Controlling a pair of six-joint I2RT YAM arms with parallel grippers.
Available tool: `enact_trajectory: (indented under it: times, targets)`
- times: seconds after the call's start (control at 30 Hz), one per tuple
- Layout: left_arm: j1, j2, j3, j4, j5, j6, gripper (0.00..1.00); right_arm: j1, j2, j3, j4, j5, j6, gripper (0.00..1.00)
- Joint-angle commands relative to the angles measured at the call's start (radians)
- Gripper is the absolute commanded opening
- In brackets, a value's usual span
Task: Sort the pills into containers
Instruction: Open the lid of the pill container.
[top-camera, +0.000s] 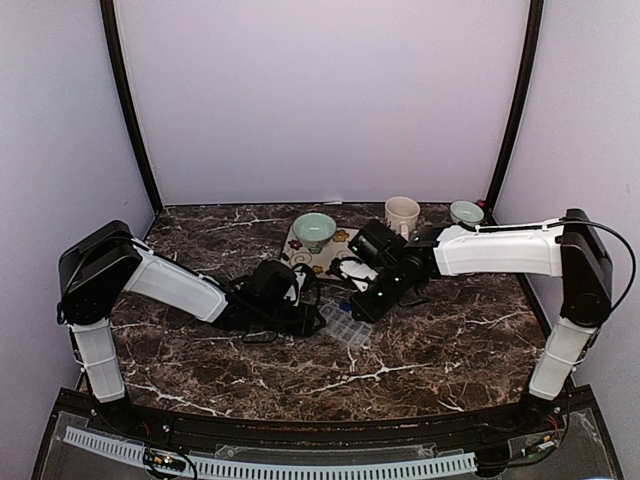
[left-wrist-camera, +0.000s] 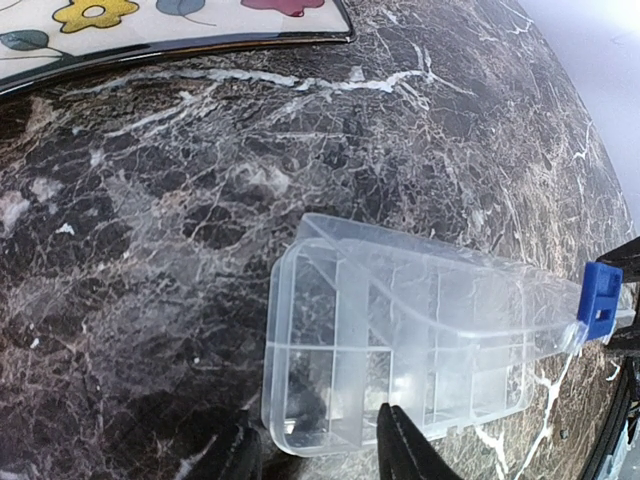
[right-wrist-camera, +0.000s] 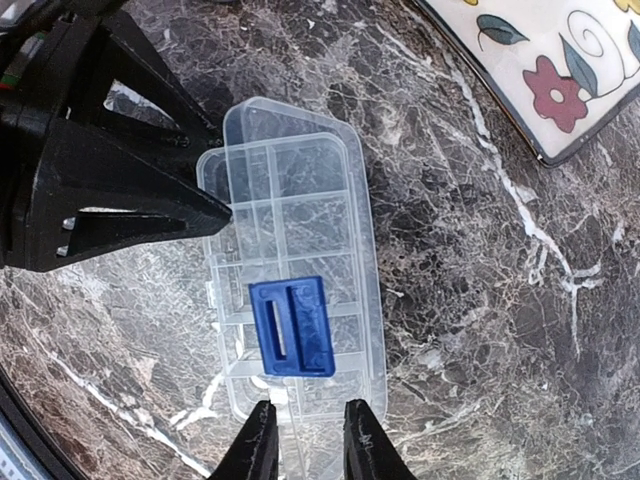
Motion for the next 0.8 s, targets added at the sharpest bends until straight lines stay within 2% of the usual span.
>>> enact_trajectory:
  times: [0.0,0.77]
  targets:
    - [-0.008,0.011,0.013,-0.040,-0.008,-0.004,0.42,-0.022,-0.008,-0.023,0.018,0.024,-0.001,0.23]
    - [-0.010,0.030,0.019,-0.060,-0.021,0.006,0.42,-0.105,0.058,-0.019,0.053,0.046,-0.002,0.23]
